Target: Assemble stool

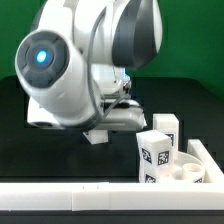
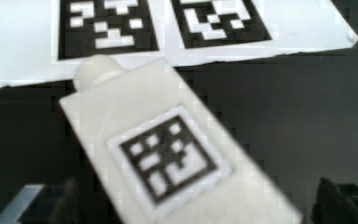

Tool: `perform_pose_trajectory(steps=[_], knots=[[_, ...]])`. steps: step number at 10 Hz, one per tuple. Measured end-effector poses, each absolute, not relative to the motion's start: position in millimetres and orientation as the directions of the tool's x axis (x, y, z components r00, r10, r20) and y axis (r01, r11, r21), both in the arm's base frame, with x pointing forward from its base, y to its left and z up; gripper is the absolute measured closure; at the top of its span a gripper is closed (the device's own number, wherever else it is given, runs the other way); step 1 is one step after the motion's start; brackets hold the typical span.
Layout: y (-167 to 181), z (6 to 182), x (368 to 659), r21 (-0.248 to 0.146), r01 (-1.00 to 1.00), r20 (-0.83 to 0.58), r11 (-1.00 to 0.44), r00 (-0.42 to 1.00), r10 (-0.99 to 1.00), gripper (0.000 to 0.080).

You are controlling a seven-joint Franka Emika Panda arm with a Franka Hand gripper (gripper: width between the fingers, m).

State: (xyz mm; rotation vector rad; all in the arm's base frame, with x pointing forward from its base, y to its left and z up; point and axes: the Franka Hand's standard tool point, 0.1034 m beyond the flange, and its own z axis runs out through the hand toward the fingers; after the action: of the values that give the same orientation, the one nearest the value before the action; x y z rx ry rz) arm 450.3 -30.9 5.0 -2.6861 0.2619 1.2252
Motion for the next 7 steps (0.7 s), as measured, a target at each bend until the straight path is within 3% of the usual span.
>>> perform_pose_trajectory(steps=[3, 5, 7], knots=[[-31, 5.6, 449, -0.086, -0.235, -0.761, -0.968, 0.643, -0.088, 0.0151], [-34, 9.2, 446, -0.031, -0.290, -0.867, -0.957, 0.484, -0.118, 0.0151], [-36, 2.8, 454, -0.031, -0.286, -0.861, -0.958, 0.494, -0.119, 0.0151]])
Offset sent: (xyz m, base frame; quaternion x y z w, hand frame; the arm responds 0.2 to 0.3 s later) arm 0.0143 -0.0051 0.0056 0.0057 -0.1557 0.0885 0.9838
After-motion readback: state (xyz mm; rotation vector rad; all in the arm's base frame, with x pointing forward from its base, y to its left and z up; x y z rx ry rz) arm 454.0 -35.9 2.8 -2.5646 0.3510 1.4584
